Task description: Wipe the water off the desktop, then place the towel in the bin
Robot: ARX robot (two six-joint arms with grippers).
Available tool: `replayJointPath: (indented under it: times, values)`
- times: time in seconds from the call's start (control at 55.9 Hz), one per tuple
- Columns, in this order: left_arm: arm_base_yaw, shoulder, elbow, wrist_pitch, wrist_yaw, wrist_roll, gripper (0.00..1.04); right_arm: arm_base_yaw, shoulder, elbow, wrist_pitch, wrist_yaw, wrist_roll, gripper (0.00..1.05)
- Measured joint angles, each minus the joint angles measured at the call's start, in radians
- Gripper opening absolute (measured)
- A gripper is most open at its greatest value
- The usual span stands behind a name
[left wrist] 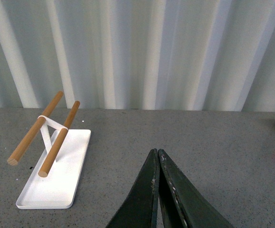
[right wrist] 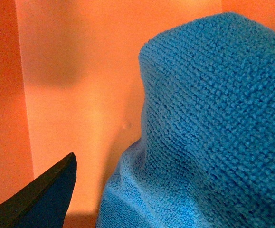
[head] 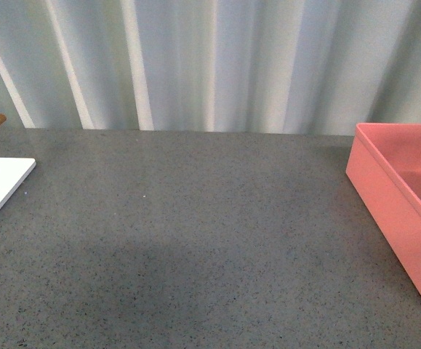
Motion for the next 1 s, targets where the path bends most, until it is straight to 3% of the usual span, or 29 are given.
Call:
replayJointPath:
  times: [0.286, 0.555, 0.716, 1.003]
  values:
    - [0.0, 0.0, 0.0, 0.0, 0.0, 0.0, 0.04, 0.006, 0.002, -0.016, -0.023, 0.085, -0.019, 0.98]
    - [0.0, 0.0, 0.0, 0.0, 0.0, 0.0, 0.04, 0.055, -0.133, 0.048, -0.063, -0.058, 0.024, 0.98]
    - [0.0, 0.0, 0.0, 0.0, 0.0, 0.0, 0.04, 0.069, -0.289, 0.039, 0.009, -0.151, 0.058, 0.98]
    - [0.0, 0.0, 0.0, 0.0, 0.0, 0.0, 0.04, 0.154, -0.698, -0.217, 0.166, -0.23, 0.031, 0.98]
